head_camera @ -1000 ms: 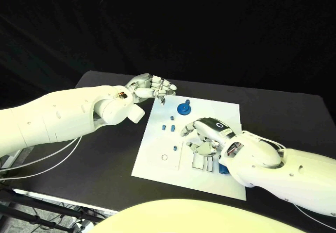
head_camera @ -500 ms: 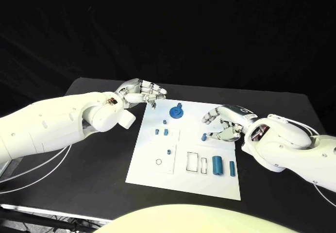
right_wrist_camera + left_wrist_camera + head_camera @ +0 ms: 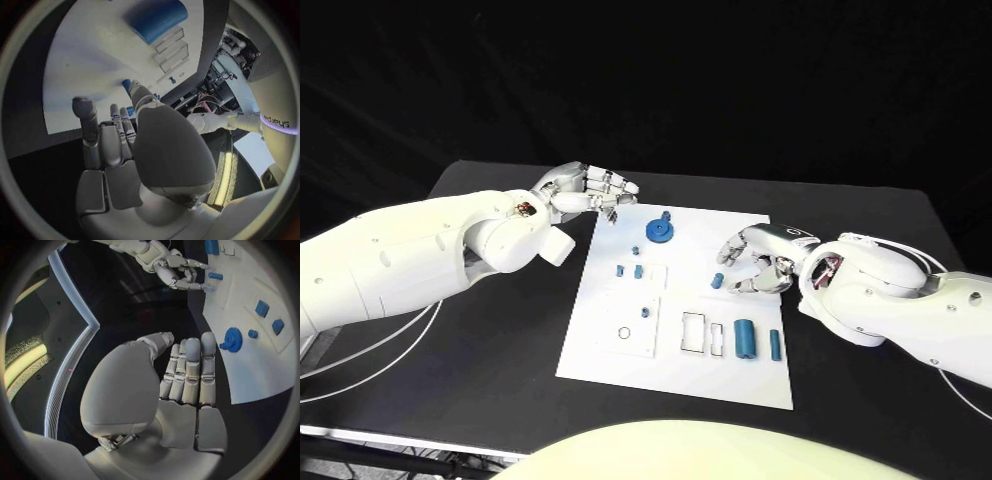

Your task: Assemble the parts on the task board

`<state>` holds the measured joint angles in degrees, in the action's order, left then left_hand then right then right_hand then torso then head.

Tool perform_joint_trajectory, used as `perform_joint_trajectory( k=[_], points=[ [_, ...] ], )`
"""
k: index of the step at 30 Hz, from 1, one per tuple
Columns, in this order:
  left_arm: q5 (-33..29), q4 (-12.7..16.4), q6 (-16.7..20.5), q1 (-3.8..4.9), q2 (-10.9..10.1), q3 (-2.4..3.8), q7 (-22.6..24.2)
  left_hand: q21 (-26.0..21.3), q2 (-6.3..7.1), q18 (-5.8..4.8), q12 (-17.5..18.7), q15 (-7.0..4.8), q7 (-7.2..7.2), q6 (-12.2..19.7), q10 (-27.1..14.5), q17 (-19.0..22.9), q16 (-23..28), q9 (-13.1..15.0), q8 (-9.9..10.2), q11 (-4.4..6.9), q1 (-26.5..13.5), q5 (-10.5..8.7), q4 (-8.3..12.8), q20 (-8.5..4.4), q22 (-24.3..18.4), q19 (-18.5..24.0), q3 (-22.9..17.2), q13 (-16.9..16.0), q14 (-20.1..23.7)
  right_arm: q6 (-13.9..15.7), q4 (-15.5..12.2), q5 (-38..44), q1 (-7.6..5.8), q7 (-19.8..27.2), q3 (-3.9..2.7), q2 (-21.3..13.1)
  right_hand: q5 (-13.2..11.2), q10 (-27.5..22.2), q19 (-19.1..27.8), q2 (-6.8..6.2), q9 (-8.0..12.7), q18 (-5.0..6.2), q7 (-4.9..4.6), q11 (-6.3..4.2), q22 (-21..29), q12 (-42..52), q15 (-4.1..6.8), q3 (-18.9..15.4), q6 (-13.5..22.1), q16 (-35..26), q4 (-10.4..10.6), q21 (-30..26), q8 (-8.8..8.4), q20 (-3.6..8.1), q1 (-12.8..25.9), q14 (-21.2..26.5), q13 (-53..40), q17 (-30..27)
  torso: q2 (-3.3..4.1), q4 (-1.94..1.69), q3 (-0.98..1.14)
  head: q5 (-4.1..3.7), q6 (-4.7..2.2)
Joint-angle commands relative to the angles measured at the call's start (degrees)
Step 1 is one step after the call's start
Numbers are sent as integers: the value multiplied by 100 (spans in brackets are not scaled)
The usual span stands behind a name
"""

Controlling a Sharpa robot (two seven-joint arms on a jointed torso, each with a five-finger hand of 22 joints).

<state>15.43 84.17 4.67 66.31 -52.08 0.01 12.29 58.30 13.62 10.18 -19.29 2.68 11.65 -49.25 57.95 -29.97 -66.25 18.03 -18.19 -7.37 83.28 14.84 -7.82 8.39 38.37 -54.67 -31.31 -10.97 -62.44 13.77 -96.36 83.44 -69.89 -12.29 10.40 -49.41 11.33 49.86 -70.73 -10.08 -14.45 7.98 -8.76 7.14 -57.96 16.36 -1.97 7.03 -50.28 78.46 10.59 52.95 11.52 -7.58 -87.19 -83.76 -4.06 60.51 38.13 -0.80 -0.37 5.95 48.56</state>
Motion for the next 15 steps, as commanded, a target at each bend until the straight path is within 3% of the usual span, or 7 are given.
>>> perform_joint_trajectory(
  k=[1,6,15],
  points=[
    [2,16,-87,3,6,4,12,34,-5,43,-21,27,-8,35,-48,7,17,10,-36,-6,-26,-2,-9,-1,1,-24,32,-3,9,-322,6,33,21,-23,4,38,20,105,-84,10,-12,-2,-7,-53,-81,89,22,16,-69,9,72,94,36,3,-64,-33,-12,30,1,1,0,10,10],
    [6,15,-93,3,4,4,-1,34,-5,43,-21,27,-8,35,-48,7,17,10,-36,-6,-26,-2,-9,-1,1,-24,32,-3,9,-120,6,-73,56,57,7,109,20,408,-307,97,-12,-74,-32,-119,-403,261,79,211,-139,194,174,450,44,54,-150,-141,-2,410,-5,1,5,18,11],
    [10,16,-93,3,8,4,-6,34,-7,43,-25,28,-7,41,-53,7,17,11,-40,-8,-27,-2,-10,1,0,-24,33,-3,9,90,89,-114,111,100,9,219,28,821,-430,18,1,-124,-30,-148,-664,156,108,905,-351,338,384,697,53,91,-221,-189,44,636,2,5,3,13,43]
  ],
)
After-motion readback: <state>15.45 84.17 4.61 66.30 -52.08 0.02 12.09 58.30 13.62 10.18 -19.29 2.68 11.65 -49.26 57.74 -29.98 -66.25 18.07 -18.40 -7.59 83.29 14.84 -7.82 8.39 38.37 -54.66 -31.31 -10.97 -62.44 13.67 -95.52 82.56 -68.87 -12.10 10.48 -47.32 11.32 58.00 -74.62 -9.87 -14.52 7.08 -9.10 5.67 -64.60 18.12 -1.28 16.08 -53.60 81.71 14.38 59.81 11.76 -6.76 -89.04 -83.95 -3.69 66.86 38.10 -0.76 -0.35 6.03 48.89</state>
